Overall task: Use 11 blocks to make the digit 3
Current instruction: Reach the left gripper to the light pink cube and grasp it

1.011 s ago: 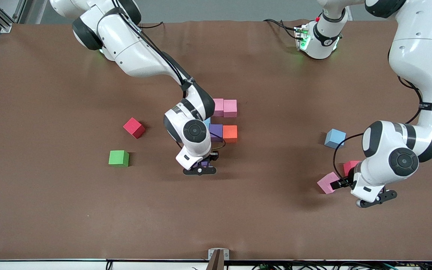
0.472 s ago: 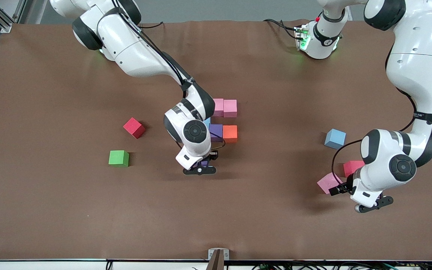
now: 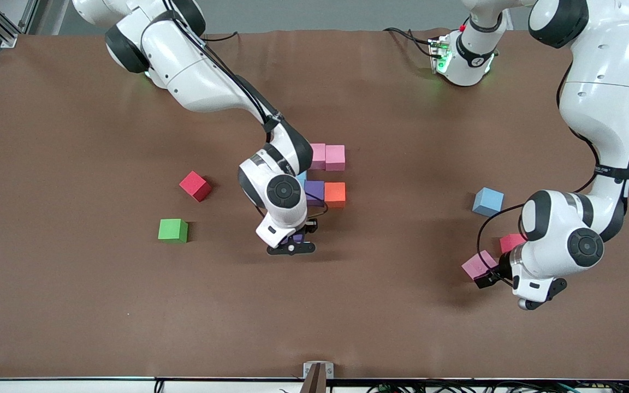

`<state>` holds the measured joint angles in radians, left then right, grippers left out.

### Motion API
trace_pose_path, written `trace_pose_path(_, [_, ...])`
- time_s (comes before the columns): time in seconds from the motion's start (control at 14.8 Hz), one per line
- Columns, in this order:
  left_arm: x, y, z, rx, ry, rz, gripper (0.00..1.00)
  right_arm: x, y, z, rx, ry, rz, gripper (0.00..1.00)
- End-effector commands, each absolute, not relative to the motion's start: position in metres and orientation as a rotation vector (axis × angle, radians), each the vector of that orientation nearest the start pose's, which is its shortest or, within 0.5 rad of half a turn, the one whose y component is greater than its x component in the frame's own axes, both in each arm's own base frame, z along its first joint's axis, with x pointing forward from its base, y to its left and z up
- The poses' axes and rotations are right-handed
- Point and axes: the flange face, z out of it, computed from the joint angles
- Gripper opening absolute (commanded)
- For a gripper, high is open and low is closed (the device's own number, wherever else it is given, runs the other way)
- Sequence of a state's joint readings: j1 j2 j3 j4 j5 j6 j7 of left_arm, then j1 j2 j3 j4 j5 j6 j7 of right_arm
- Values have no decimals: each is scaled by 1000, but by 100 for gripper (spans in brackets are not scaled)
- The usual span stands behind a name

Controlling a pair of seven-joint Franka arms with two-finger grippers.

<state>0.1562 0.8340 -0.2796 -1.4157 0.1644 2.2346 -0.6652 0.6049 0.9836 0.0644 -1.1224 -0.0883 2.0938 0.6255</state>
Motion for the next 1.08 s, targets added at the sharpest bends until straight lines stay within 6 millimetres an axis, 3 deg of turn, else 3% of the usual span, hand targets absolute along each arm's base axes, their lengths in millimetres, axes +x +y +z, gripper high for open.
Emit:
trace_pose_path(0.0, [730, -46, 209, -3084, -945, 37, 89, 615, 459, 207, -3172, -125, 0, 0])
trace_pose_path(0.4, [726, -45, 197, -3061, -1005, 72, 55, 613, 460, 206, -3175, -136, 8, 0])
trace_pose_path(0.54, [724, -47, 193, -3061, -997, 86, 32, 611, 461, 205, -3176, -139, 12, 0])
trace_pose_path(0.61, [724, -48, 193, -3060, -989, 92, 7, 611, 460, 205, -3178, -140, 13, 0])
trace_pose_path(0.67, [723, -50, 194, -3059, -991, 97, 0, 610, 460, 204, -3185, -140, 26, 0])
trace_pose_path(1.01, [720, -61, 208, -3053, -993, 140, 0, 610, 459, 204, -3186, -139, 34, 1])
